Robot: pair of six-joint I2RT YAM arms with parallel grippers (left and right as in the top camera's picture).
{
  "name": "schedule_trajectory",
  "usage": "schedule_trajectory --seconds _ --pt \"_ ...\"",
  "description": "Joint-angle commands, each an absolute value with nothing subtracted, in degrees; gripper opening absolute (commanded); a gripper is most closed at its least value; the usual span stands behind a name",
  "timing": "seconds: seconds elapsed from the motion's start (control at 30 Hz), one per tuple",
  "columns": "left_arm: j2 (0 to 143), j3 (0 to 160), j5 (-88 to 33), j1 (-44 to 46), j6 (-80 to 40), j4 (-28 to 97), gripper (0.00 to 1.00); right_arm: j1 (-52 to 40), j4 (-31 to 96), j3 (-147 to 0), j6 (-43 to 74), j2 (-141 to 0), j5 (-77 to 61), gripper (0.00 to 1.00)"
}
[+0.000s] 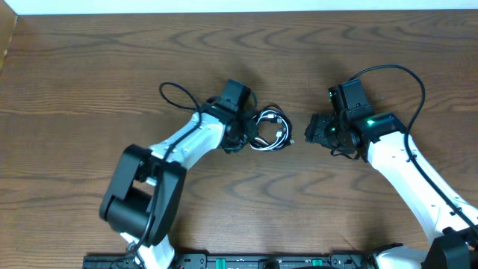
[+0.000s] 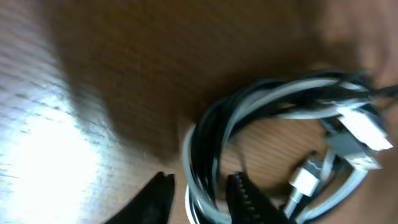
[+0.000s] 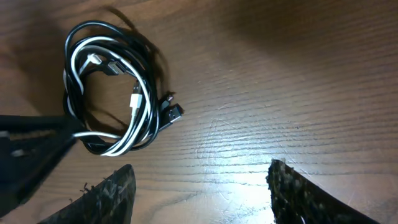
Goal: Untangle cables
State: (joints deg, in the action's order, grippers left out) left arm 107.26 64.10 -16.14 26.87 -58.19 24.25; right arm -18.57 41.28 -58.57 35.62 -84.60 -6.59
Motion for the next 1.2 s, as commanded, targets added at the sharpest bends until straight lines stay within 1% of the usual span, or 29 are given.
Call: schedule_trajectory --seconds 0.0,0.03,0.07,0.1,0.2,0.4,0.53,0.63,0.9,1.03,1.17 --pt "108.9 63.53 -14.39 26.76 -58.13 23.66 0.21 -18.85 41.34 -59.57 36.38 -84.73 -5.93 0.65" --pt "108.92 63.53 -14.0 26.76 -57.89 23.57 0.12 -18.85 41.32 -59.57 36.4 -84.73 -5.93 0.65" --pt "108.92 63.53 -13.8 26.76 -57.45 23.31 0.08 -18.85 41.3 -59.57 36.4 -84.73 -5.96 0.65" --pt "108.92 63.55 -13.85 26.76 -56.9 22.7 0.07 -18.85 41.32 -59.57 36.4 -84.73 -5.96 0.65" --pt "108.84 63.64 -14.66 26.76 -53.65 21.21 0.07 -18.85 41.32 -59.57 36.4 -84.73 -6.07 0.65" --pt "106.13 66.81 -22.9 26.7 -42.96 20.4 0.08 -18.87 40.86 -59.57 36.07 -84.73 -9.28 0.66" --pt "101.38 68.75 -26.76 26.72 -36.99 20.4 0.07 -18.85 38.85 -59.57 32.6 -84.73 -13.41 0.66" --pt "97.34 68.99 -28.86 26.7 -36.38 20.36 0.08 -18.85 37.52 -59.57 31.59 -84.73 -15.49 0.65" --pt "87.72 68.97 -31.77 26.7 -36.01 20.4 0.07 -18.85 36.12 -59.57 31.64 -84.77 -15.64 0.61" --pt "85.62 68.97 -35.31 26.7 -36.03 20.4 0.07 -18.85 34.04 -59.57 31.73 -84.79 -15.46 0.56" --pt "85.03 68.99 -38.61 26.48 -36.27 20.36 0.07 -18.85 34.3 -59.51 38.44 -85.34 -9.89 0.53"
